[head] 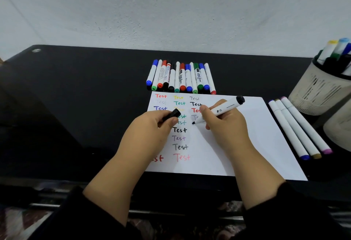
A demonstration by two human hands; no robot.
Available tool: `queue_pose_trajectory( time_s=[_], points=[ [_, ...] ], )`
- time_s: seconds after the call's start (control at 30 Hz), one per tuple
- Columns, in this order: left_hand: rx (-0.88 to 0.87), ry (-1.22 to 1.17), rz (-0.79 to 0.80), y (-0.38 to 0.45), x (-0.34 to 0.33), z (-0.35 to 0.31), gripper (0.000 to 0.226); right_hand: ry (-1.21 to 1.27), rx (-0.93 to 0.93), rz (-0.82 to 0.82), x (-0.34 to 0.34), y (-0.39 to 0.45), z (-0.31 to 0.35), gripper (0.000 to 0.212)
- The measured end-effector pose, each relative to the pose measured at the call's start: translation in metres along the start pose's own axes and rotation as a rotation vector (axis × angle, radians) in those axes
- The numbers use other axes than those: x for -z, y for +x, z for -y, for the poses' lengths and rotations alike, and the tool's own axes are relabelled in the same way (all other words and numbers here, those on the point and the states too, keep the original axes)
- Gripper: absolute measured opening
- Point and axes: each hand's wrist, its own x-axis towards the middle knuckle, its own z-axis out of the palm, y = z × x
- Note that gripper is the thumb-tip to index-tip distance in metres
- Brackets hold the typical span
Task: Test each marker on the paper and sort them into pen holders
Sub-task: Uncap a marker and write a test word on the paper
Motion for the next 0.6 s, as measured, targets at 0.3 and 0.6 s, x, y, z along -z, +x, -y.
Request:
queue_pose_trajectory(
  time_s=[0.3, 0.6],
  points=[
    [-0.009, 0.003, 0.000, -0.0021, 0.0004, -0.0028, 0.030, 0.008, -0.012, -0.038, 0.0022, 0.0013, -0.0010, 0.035],
    [-0.018, 0.009, 0.004, -0.0026, 0.0004, -0.0029, 0.030, 0.025, -0.045, -0.110, 0.0063, 0.0040, -0.0012, 0.034]
  ],
)
